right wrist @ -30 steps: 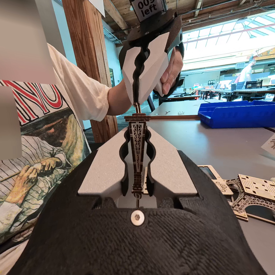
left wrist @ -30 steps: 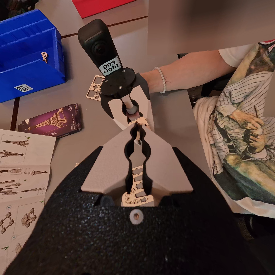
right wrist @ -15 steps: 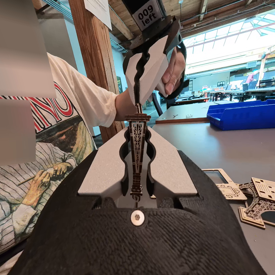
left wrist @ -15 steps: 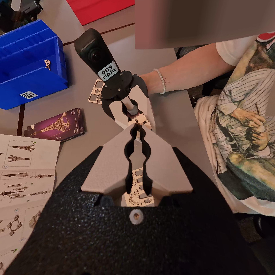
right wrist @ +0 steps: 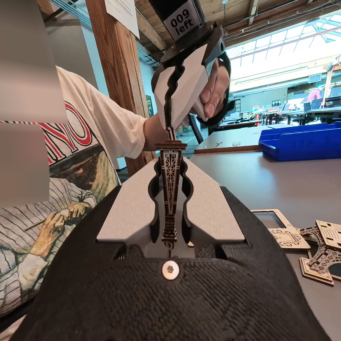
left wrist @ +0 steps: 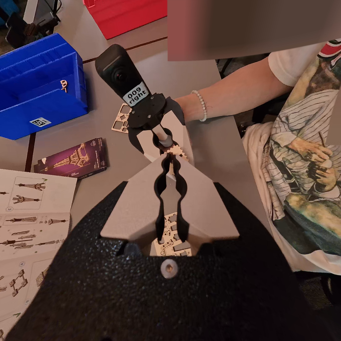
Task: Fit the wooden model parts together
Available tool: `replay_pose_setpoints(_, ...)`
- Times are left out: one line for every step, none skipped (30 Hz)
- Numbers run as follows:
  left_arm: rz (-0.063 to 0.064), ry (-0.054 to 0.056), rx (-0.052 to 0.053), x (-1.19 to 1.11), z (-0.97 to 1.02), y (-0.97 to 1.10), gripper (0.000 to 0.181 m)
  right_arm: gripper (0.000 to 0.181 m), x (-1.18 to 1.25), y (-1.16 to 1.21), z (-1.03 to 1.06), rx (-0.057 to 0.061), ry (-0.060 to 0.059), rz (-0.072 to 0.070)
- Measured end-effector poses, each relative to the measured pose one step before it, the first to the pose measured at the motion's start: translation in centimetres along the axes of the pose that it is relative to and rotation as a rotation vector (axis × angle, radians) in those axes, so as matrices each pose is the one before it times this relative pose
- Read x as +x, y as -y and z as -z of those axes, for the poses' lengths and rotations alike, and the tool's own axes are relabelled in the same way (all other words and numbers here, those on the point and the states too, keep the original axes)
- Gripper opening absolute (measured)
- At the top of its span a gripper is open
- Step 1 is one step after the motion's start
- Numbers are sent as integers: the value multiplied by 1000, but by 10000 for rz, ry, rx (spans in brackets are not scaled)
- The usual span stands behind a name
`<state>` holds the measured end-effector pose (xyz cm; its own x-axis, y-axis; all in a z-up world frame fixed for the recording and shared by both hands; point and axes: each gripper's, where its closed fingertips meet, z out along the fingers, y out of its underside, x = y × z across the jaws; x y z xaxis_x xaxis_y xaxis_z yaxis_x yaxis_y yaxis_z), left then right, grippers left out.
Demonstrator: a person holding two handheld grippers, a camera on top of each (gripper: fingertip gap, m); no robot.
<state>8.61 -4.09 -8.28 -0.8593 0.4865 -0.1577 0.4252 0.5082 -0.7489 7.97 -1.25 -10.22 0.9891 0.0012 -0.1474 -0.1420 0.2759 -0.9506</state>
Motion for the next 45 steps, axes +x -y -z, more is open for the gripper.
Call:
replay_pose_setpoints(-85, 12, -52, 3, -7, 22, 0, 16, 17, 24, 2, 40, 13, -59)
replay_pose_setpoints(-107, -85, 19, 158, -33, 109, 1, 16, 101, -13, -6, -1, -25, -95)
replay_pose_setpoints(-63, -89, 60, 183, -80, 154, 0, 16, 93, -25, 1, -11, -33, -49)
replay_pose_setpoints(-18, -29, 7, 84, -83, 76, 0, 16, -95, -13, 26, -3, 57, 18)
replay_pose_setpoints(-19, -24, -41, 45, -21, 18, 0, 16, -120, -13, 52, -25, 39, 70)
replay_pose_setpoints(-76, 14, -27, -17, 11, 10, 0, 16, -13, 30, 47, -14, -35, 123)
replay_pose_setpoints(-69, 38, -47, -80, 11, -53, 1, 16, 46, 20, 36, 0, -52, 66)
replay_pose_setpoints(-31, 38, -77, -97, 3, -122, 1, 16, -8, -41, 28, -21, 15, -42)
replay_pose_setpoints(2, 27, -52, -76, -2, -89, 1, 16, -35, -49, 10, -20, 42, -70)
replay_pose_setpoints(33, 2, 24, -30, 3, 30, 1, 16, -7, 20, -12, 21, 2, -8)
replay_pose_setpoints(13, 27, 55, -46, 18, 77, 1, 16, -25, 87, 3, 47, 16, 0)
replay_pose_setpoints(-9, 29, 14, -43, 30, 39, 1, 16, -83, 79, 17, 44, 60, -26)
replay_pose_setpoints(-15, 43, -84, -71, 36, -110, 1, 16, -39, -10, -17, -3, 21, -14)
replay_pose_setpoints(-40, 18, -123, -26, 26, -150, 1, 16, 69, -85, -14, -45, -38, 6)
replay_pose_setpoints(-16, -54, -65, 93, 5, -58, 1, 16, -23, -73, -18, -42, 16, 13)
replay_pose_setpoints(12, -88, 5, 137, 9, 67, 1, 16, -152, 2, -20, -5, 94, 17)
replay_pose_setpoints(-14, -30, 24, 76, 14, 100, 0, 16, -106, 69, 5, 17, 42, 42)
replay_pose_setpoints(-51, -13, -14, 54, 25, 55, 0, 16, -33, 79, 29, 34, 13, 27)
replay_pose_setpoints(-79, -44, -47, 101, 36, -2, 0, 16, -96, 45, 12, 28, 78, -54)
replay_pose_setpoints(-61, 5, -60, 7, 51, 8, 1, 16, -56, 51, -1, 41, 68, -105)
replay_pose_setpoints(-33, 38, -49, -49, 45, 14, 1, 16, 48, 81, -18, 69, 5, -71)
replay_pose_setpoints(-40, -22, -43, 46, 6, 33, 1, 16, -36, 32, -15, 26, 38, -21)
replay_pose_setpoints(-46, 2, -48, 31, -15, 58, 1, 16, -84, -8, -17, -11, 44, 13)
replay_pose_setpoints(-92, 91, -89, -65, -67, 16, 1, 16, 69, 9, 27, -2, -55, 50)
replay_pose_setpoints(-149, 119, -119, -92, -67, -39, 1, 16, 142, 3, 84, -5, -94, 60)
replay_pose_setpoints(-127, 35, -46, 17, -68, 66, 1, 16, -20, -9, 70, -22, -4, 11)
replay_pose_setpoints(-22, -41, 55, 83, -56, 156, 1, 16, -125, -1, 12, -14, 55, 50)
replay_pose_setpoints(58, -60, 80, 53, -42, 132, 1, 16, -95, 23, -3, -3, 12, 126)
replay_pose_setpoints(60, -35, 43, 15, -44, 18, 1, 16, 20, -14, 0, -37, -51, 120)
replay_pose_setpoints(34, -14, -4, 11, -33, -68, 1, 16, 57, -69, 14, -50, -39, 32)
replay_pose_setpoints(-39, 7, -48, 35, -28, -111, 1, 16, 34, -114, -8, -66, -8, -27)
replay_pose_setpoints(-57, 32, -47, 34, 9, -88, 1, 16, 34, -77, -25, -50, -21, 6)
replay_pose_setpoints(-29, 17, -35, 47, 17, -39, 1, 15, 16, -31, -39, -17, -15, 36)
replay_pose_setpoints(-3, -19, -14, 78, 4, -10, 1, 16, -57, -49, -50, -29, 49, 3)
replay_pose_setpoints(47, -4, 11, 47, 11, 29, 1, 15, -52, 15, -21, 20, 37, 12)
replay_pose_setpoints(27, 5, -50, 18, -32, -72, 1, 16, 32, -38, 9, -30, -31, 14)
replay_pose_setpoints(-6, -10, -80, 37, -57, -131, 1, 16, 57, -151, 11, -97, -31, 18)
replay_pose_setpoints(8, -2, -83, 35, -74, -160, 1, 15, 72, -150, -3, -88, -43, 14)
replay_pose_setpoints(8, -3, -52, 36, -45, -111, 1, 15, 49, -130, -2, -76, -29, 9)
replay_pose_setpoints(-4, 3, -59, 23, -4, -128, 1, 16, 55, -115, -18, -70, -45, 2)
replay_pose_setpoints(-32, 38, -48, -11, 16, -116, 1, 16, 97, -96, -44, -68, -62, 17)
replay_pose_setpoints(2, 29, -4, 0, 20, -57, 1, 16, 38, -15, -30, 6, -13, -5)
replay_pose_setpoints(60, 34, 10, -25, 29, -18, 1, 16, 20, 28, -25, 22, -13, 3)
replay_pose_setpoints(13, 69, 0, -78, 62, 11, 1, 15, 113, 96, -8, 47, -91, 70)
replay_pose_setpoints(-17, -22, 30, 72, 45, 81, 1, 15, -49, 84, -32, 34, 32, 29)
